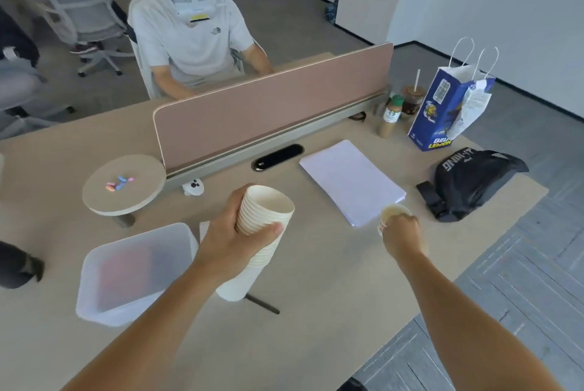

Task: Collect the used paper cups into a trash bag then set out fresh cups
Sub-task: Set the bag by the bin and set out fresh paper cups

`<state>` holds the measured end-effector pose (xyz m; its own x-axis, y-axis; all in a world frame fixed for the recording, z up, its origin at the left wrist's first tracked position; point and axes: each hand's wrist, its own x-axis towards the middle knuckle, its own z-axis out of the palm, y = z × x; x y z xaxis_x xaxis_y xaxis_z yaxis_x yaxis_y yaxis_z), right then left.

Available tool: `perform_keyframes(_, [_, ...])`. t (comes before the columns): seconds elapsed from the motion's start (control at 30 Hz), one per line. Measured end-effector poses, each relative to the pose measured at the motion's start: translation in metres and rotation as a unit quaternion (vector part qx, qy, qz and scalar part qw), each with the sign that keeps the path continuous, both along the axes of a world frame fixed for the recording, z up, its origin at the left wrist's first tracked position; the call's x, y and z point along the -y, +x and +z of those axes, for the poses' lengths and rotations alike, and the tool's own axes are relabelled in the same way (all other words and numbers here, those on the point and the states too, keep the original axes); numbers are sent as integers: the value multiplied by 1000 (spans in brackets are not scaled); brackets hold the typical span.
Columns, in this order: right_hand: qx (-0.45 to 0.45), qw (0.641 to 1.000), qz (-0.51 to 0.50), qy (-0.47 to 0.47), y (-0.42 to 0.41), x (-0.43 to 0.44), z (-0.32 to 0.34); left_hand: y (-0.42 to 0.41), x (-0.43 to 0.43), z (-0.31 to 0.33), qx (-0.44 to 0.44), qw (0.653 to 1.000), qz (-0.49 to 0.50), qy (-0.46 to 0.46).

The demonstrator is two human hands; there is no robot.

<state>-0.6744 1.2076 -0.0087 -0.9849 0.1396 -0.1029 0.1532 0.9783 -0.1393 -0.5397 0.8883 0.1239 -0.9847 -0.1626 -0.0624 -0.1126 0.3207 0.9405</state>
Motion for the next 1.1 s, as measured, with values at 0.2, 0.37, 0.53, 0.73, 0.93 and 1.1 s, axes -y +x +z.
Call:
perform_keyframes(0.2, [11, 995, -22, 97, -24, -18, -36, -39, -34, -17, 8, 999, -33, 11])
perform_keyframes(0.37, [25, 994, -24, 105, -30, -34, -53, -53, -59, -23, 15, 998, -62, 4])
perform_keyframes(0.53, [0, 996, -16, 90, -20, -39, -42, -48, -63, -28, 30, 997, -74, -7])
perform_keyframes(0.73, [-81, 949, 28, -304, 18, 18, 54, -25, -53, -20, 37, 993, -96, -57])
perform_keyframes(0.93, [0, 784, 248, -569, 116, 104, 154, 16, -21, -8, 43, 994, -83, -65])
perform_keyframes(1.1, [28, 855, 278, -436, 159, 160, 180, 65, 19, 8, 31, 993, -70, -85])
